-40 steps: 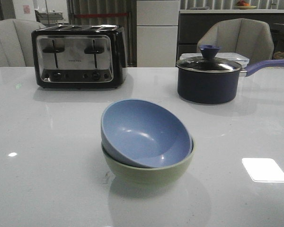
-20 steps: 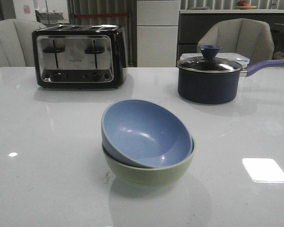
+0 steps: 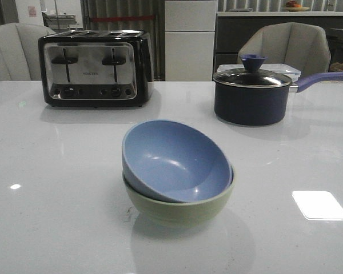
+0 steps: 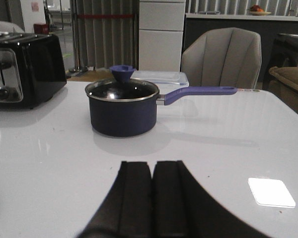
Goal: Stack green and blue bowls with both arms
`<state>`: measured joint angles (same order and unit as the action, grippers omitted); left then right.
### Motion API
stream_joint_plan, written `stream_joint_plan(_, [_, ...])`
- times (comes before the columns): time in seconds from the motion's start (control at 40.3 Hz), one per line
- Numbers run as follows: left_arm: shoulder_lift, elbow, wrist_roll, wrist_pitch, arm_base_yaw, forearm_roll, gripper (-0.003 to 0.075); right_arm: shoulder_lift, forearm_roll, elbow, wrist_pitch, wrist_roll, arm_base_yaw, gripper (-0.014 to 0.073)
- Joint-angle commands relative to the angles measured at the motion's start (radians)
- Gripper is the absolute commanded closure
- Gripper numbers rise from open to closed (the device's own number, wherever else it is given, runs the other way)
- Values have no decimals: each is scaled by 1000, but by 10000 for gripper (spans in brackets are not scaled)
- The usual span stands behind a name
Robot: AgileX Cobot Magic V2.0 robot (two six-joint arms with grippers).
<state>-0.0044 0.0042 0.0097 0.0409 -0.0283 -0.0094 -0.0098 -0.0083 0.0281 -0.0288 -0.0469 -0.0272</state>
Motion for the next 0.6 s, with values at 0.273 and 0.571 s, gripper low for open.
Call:
stream_joint_plan(0.273, [-19,5,-10,-92,-1,1,627,-20,-68,-4,98,-71,1,540])
stream_joint_plan(0.571, [-19,5,-10,-92,-1,1,627,-20,-25,-4,94,30,1,540])
